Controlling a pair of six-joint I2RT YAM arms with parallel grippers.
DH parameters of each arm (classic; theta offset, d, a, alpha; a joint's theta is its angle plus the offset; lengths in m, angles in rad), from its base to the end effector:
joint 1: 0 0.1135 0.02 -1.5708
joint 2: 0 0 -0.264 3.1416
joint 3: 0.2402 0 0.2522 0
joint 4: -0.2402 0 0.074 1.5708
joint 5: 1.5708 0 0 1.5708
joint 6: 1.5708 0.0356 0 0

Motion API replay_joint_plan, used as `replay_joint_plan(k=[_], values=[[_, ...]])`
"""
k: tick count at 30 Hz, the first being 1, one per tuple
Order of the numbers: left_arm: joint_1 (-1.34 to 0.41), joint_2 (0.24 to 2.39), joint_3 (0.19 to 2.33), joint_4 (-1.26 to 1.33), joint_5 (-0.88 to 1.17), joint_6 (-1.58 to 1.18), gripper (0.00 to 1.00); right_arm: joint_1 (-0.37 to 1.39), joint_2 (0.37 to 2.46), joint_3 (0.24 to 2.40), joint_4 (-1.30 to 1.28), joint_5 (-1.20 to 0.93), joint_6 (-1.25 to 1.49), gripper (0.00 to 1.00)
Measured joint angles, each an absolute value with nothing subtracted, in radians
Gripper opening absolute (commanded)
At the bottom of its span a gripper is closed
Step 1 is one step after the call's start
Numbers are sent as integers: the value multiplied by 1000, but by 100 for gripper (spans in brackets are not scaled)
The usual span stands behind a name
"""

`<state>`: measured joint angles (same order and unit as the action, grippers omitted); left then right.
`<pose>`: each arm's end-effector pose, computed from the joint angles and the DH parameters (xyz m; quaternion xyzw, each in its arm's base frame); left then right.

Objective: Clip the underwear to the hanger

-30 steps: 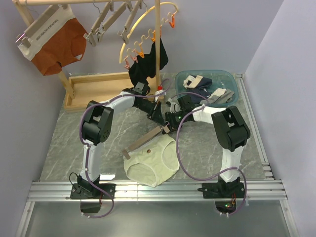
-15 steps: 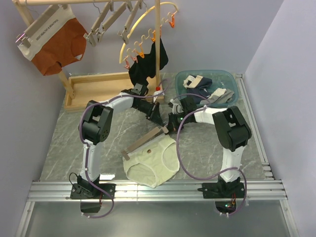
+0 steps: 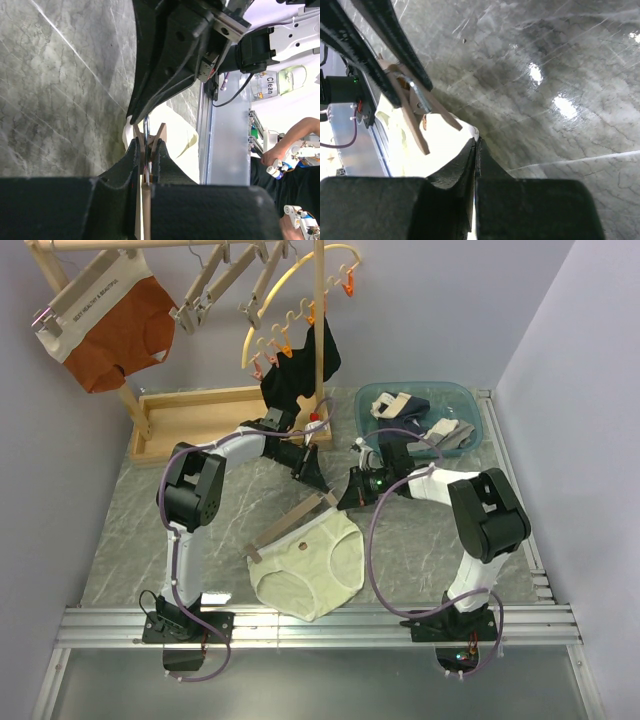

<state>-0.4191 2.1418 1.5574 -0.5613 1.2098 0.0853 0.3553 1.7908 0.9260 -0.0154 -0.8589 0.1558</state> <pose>0.3845 -0.2078 0.1716 0.3168 0.7487 -0.5770 0.0788 0.3133 0.1450 0.1487 -0.2254 0.8372 0.4569 0.1987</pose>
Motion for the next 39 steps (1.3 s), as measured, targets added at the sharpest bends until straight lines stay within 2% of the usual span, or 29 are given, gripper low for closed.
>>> replay_joint_plan(k=[14,39], values=[[-414,2142,1557,-566,1206,102,0,355,1696,891,16,-880,160,0],[-415,2142,1547,-615,1206,165,0,355,1692,905,16,-885,171,0]])
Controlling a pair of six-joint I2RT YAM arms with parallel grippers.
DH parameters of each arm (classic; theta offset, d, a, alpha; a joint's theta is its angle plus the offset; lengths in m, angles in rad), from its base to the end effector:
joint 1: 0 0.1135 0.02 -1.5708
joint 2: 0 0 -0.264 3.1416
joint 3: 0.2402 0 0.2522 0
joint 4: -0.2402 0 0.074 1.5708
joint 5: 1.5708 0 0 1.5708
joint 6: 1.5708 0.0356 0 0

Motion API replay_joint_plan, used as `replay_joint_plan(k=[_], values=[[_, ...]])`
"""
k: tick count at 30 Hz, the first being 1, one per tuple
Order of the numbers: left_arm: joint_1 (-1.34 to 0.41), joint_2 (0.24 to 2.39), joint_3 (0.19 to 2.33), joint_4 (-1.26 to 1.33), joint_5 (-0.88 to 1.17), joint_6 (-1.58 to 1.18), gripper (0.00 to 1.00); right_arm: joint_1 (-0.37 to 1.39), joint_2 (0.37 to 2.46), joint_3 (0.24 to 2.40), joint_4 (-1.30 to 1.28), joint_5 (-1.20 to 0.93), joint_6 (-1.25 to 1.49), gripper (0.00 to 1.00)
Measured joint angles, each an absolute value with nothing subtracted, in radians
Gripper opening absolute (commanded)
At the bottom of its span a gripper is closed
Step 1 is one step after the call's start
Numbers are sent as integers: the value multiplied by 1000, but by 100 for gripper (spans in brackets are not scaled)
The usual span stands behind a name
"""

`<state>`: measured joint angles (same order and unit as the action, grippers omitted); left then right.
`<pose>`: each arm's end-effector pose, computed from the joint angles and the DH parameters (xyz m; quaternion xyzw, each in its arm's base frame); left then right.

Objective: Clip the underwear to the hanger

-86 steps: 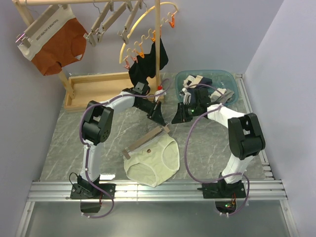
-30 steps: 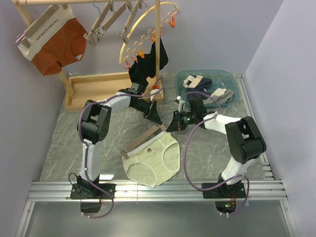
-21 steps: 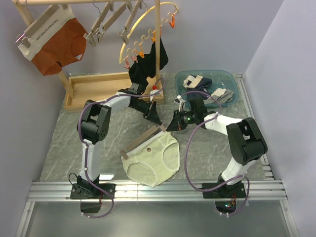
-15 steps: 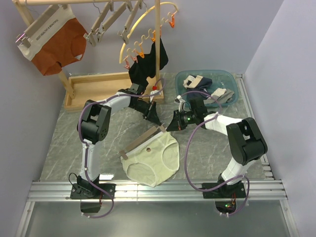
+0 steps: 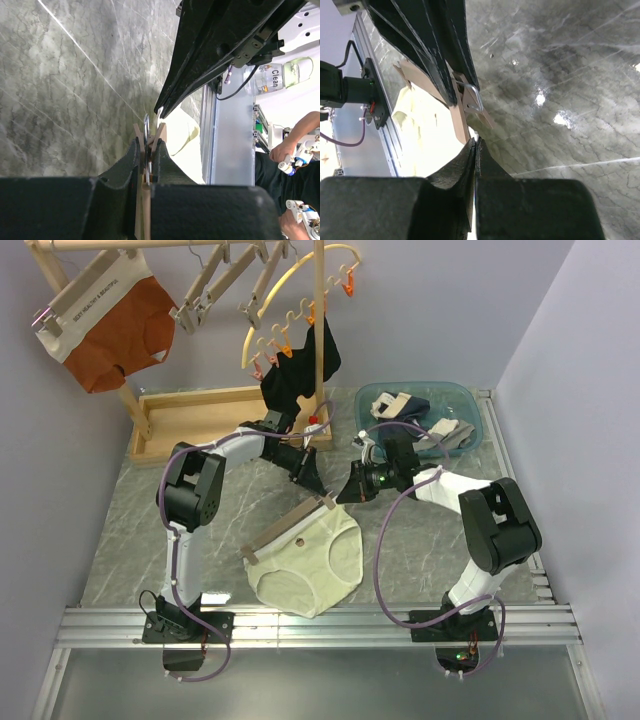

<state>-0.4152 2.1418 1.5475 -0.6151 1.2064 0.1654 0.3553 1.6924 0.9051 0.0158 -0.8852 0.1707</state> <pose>0.3799 -0.2038 0.1671 0.3296 0.7470 -0.5721 0.0773 0.3060 0.1429 0.1770 -0.2427 0.8135 0.4724 0.2369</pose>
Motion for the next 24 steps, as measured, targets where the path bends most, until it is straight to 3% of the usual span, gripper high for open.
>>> replay_joint_plan(k=[10,12,17,20,24], values=[[-434,2142,1547,-627,1203,182,1,355,1692,918,16,-889,185,0],[-437,2142,1547,-632,1200,185,6,355,1692,918,16,-892,189,0],[-440,2142,1554,-651,1190,202,36,355,1692,918,16,-897,190,0],[-440,2142,1560,-661,1183,199,46,355,1692,918,16,-899,189,0],[-440,2141,1560,-663,1149,197,51,355,1692,918,16,-899,188,0]])
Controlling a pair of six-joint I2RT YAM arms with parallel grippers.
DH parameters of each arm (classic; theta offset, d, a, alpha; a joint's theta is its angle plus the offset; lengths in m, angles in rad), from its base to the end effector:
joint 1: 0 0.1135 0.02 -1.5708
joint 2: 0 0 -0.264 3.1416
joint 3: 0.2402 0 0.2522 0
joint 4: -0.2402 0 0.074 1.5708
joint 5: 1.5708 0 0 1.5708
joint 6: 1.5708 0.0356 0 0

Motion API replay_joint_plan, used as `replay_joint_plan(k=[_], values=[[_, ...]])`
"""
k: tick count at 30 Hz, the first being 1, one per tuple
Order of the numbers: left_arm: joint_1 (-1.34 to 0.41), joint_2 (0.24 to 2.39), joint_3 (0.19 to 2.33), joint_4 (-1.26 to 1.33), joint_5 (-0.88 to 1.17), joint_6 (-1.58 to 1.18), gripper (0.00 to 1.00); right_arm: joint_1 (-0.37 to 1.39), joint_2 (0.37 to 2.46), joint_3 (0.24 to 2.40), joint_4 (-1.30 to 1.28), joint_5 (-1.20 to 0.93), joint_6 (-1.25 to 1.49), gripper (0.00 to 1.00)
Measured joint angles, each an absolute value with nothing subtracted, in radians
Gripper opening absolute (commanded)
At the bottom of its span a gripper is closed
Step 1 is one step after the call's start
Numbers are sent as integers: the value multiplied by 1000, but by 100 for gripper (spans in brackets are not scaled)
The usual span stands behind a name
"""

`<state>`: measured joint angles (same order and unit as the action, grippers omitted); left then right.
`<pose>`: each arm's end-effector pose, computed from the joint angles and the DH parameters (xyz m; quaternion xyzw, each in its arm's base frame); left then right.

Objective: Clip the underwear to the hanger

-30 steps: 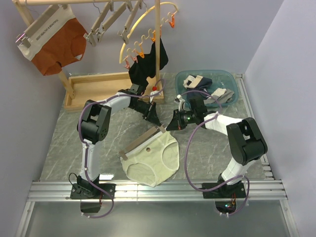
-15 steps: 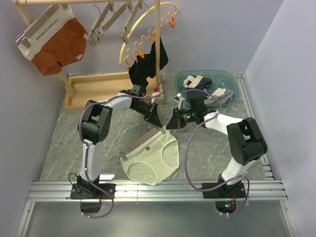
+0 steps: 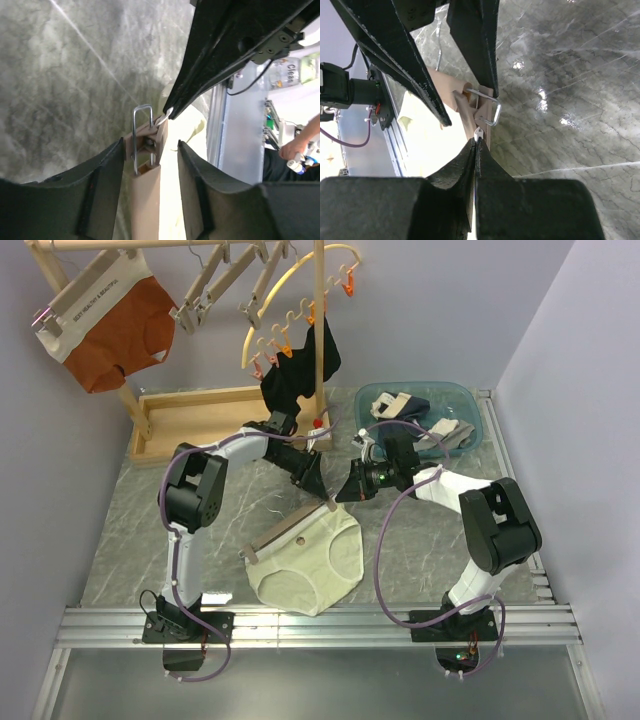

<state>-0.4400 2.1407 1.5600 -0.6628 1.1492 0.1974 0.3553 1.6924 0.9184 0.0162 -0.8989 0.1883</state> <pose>0.3740 -0.2120 0.1677 0.3436 0.7587 -0.5489 0.0709 0.3081 0.1440 0.1811 -0.2402 0.8101 0.4800 0.2359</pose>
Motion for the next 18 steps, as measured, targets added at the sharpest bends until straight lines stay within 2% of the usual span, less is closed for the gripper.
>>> replay_joint_plan(k=[4,6,8,12,13,15,16,18], values=[[-438,2116,1560,-657,1098,186,58,355,1692,918,16,-899,181,0],[-432,2083,1560,-645,1059,176,70,355,1692,918,14,-899,174,0],[-426,2032,1560,-627,1012,157,88,355,1690,918,8,-898,162,0],[-400,1864,1550,-578,919,129,94,355,1683,918,-21,-890,126,0],[-393,1818,1537,-562,900,128,99,355,1683,918,-31,-884,112,0],[-377,1698,1493,-536,855,128,99,355,1683,918,-63,-869,85,6],[-372,1644,1453,-516,824,128,99,355,1683,920,-84,-861,66,19],[-365,1534,1401,-499,793,127,99,355,1686,930,-134,-846,31,35]])
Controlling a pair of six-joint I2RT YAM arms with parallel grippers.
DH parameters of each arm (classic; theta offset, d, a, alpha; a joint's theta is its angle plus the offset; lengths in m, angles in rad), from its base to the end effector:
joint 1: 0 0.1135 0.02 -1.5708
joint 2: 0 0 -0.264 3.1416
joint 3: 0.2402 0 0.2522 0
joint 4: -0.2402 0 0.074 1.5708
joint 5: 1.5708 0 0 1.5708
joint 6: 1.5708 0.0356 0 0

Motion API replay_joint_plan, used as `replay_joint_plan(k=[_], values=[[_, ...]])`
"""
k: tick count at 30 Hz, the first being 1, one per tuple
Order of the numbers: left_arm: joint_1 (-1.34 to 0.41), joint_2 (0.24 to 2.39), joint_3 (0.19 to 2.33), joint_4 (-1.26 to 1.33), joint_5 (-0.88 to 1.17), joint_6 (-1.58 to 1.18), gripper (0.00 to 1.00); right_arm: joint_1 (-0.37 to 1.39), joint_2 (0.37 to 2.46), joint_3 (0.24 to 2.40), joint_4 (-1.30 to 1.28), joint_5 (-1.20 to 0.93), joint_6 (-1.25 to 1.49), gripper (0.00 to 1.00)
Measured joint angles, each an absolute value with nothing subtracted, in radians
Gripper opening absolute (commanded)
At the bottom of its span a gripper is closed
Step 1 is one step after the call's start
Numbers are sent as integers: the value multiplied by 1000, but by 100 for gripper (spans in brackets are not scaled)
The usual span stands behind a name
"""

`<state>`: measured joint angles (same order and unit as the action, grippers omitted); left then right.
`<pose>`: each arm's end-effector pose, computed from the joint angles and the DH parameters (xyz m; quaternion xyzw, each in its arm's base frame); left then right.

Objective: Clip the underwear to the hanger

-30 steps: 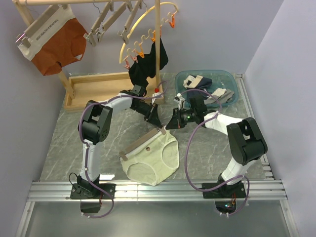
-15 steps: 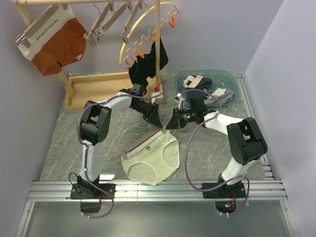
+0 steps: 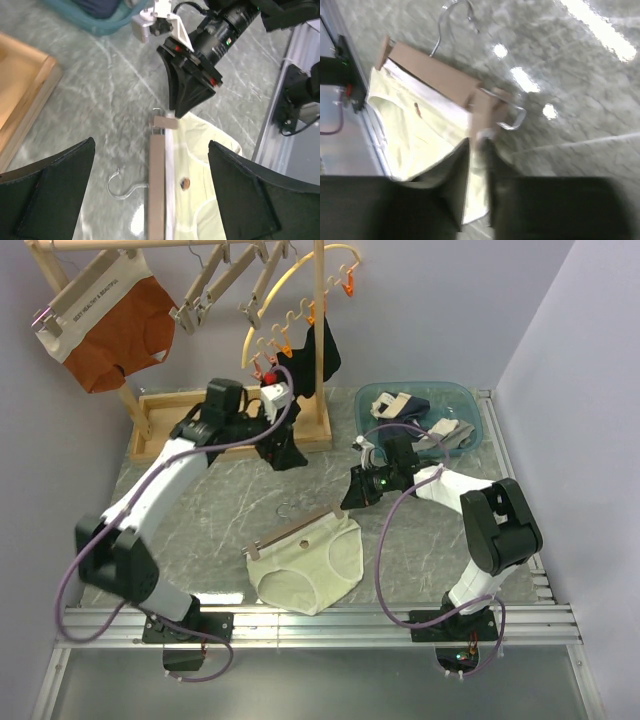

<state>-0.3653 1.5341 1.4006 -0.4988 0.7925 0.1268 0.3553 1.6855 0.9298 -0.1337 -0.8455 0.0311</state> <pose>0.3094 -0.1455 0.3457 0.3697 0.7555 -0.3914 0.3733 0.3012 0.1402 0.1756 -0.2740 0.8262 0.4380 0.2248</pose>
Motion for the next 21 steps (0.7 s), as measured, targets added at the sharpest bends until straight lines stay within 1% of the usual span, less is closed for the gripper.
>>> replay_joint_plan(k=[1,3,5,8,11,15,17,18,19,21], values=[[-362,1485,1367,-490,773,124,99,355,1687,939,-159,-835,10,50],[-353,1400,1304,-476,728,111,99,355,1689,958,-205,-817,-24,60],[-340,1336,1251,-466,690,97,99,355,1689,979,-245,-799,-58,66],[-303,1237,1169,-442,626,53,99,357,1689,1011,-299,-759,-110,67],[-253,1154,1118,-425,598,-12,99,388,1689,1071,-372,-674,-180,68],[-185,1085,1078,-410,602,-122,99,520,1701,1200,-460,-543,-290,69],[-137,1068,1057,-405,631,-180,99,607,1722,1277,-482,-486,-348,77],[-111,1064,1046,-406,645,-204,99,647,1734,1307,-492,-464,-380,77],[-70,1062,1032,-406,669,-230,99,684,1748,1334,-504,-443,-417,81],[-12,1063,1013,-413,704,-253,99,736,1780,1373,-522,-407,-475,81]])
